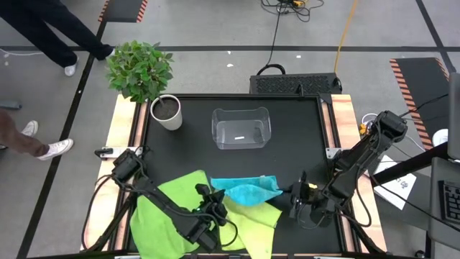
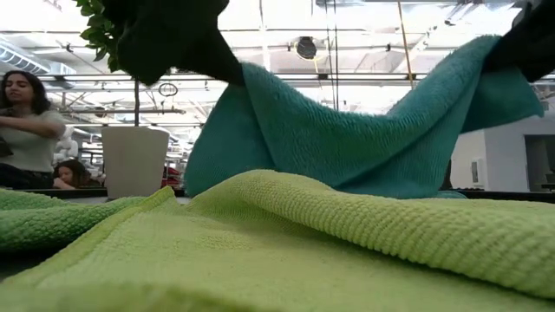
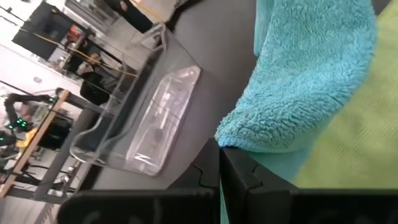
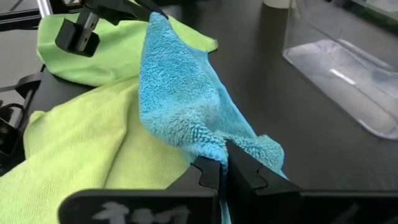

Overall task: Fold microfiber towels
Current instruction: Fold the blue towel

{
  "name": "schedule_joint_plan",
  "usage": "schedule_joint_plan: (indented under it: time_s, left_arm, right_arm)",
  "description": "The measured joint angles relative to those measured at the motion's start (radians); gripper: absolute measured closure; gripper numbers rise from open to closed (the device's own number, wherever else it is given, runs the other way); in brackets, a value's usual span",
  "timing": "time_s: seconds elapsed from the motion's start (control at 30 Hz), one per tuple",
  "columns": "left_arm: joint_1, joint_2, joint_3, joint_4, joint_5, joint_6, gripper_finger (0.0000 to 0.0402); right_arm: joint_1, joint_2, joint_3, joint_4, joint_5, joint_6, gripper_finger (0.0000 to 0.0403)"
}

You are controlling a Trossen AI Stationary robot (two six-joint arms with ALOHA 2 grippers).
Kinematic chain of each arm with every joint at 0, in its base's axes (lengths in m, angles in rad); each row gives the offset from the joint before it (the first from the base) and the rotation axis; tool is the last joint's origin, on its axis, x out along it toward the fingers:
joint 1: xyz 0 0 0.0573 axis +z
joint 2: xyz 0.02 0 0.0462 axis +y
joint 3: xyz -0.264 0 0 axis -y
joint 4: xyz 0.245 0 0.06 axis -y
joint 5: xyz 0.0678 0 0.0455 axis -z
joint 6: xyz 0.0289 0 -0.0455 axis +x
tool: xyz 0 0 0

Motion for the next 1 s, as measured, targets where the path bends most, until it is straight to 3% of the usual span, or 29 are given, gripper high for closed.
schedule_joint_plan:
  time_s: [0.3, 0.6, 1.0]
  left_arm:
    - [0.028, 0.0, -0.004, 0.015, 0.068, 0.003, 0.0329]
    - [0.021, 0.003, -0.004, 0.152, 0.135, 0.088, 0.026]
    - [0.01, 0.077, -0.005, 0.27, 0.18, 0.167, 0.0249]
  right_arm:
    - [-0.006, 0.0, -0.004, 0.018, 0.0, -0.016, 0.0403]
    - [-0.006, 0.0, -0.004, 0.021, 0.008, -0.026, 0.0403]
    - [-0.006, 0.0, -0.003, 0.026, 0.015, -0.029, 0.0403]
